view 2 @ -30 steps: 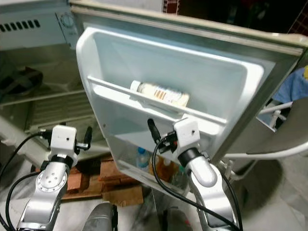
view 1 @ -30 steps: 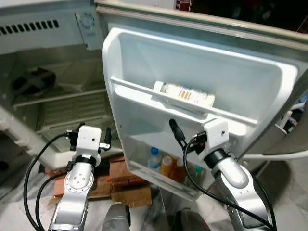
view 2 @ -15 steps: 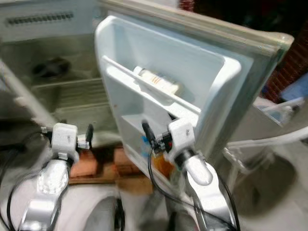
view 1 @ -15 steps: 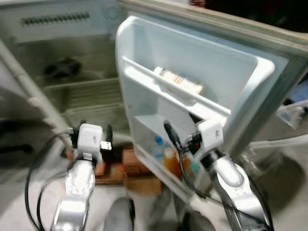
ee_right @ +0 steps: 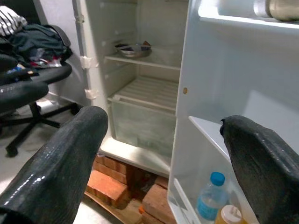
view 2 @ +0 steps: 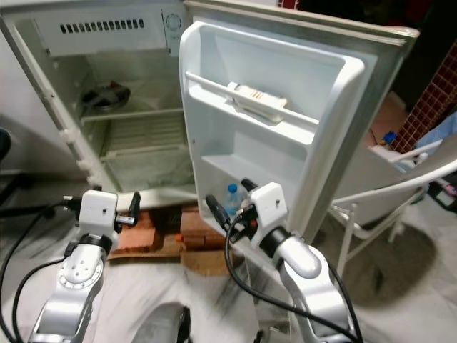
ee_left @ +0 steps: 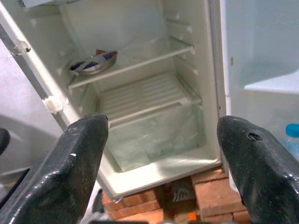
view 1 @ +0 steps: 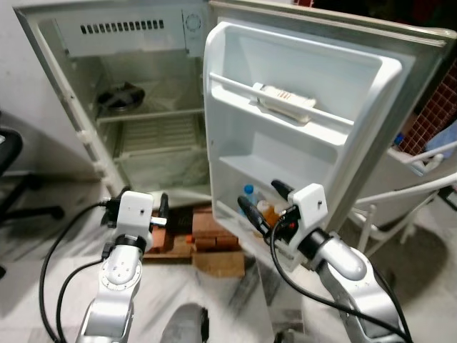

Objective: Restocking fridge

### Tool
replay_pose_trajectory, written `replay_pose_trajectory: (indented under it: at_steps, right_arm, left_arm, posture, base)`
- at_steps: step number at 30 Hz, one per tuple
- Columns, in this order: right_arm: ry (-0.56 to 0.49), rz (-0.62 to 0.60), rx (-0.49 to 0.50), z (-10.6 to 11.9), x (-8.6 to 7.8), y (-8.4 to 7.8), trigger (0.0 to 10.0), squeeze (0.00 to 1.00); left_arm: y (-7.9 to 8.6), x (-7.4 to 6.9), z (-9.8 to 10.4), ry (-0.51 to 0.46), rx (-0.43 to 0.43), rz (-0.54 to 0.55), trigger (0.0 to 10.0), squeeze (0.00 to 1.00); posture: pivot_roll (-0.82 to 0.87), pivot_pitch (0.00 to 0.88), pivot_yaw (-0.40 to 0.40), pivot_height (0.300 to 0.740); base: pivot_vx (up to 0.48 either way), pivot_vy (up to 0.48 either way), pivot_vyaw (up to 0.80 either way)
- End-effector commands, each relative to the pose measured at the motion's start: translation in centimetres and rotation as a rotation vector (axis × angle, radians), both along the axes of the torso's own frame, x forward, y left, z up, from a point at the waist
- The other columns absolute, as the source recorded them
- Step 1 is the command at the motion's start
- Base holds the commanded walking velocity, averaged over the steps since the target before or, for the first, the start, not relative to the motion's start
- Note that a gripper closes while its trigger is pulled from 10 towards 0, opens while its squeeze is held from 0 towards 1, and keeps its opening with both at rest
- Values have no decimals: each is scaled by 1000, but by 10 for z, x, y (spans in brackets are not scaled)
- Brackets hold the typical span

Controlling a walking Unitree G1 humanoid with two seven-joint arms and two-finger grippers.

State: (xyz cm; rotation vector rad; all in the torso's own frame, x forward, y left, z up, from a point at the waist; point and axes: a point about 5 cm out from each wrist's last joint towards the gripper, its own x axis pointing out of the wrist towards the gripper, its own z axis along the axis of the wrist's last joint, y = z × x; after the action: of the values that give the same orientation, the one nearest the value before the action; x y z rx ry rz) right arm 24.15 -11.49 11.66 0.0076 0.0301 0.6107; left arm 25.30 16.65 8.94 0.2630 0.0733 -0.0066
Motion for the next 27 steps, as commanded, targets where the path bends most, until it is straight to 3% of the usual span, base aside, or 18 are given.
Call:
replay_pose_trajectory:
  at_steps: [1,3,7,12,23,27]
  right_arm:
    - [-62,-7,21,11,4,1,10000,0]
    - [-71,-19,20,12,5,0,10000,0]
    - [-122,-191,-4,18,16,-15,10000,0]
    - [-115,-305,18,17,20,-24,10000,0]
    - [-117,-327,45,16,22,-16,10000,0]
    - [-125,-334,38,18,26,-15,10000,0]
  left_arm:
    - [1,1,3,-7,10,-5,10000,0]
    - [1,1,3,-7,10,-5,10000,0]
    - [1,-1,3,-6,2,-4,10000,0]
    - [2,-4,2,1,-7,3,10000,0]
    - [-3,-5,3,6,-13,-68,10000,0]
    - [-4,-3,4,1,-16,-79,10000,0]
  posture:
    - [75,0,0,701]
    - [75,0,0,701]
    - [75,0,0,731]
    - [79,0,3,740]
    - [74,0,8,740]
    - [71,0,8,740]
  base:
    - [0,0,0]
    - [0,0,0]
    - [0,0,0]
    - [0,0,0]
    - [0,0,0]
    - [322,-334,0]
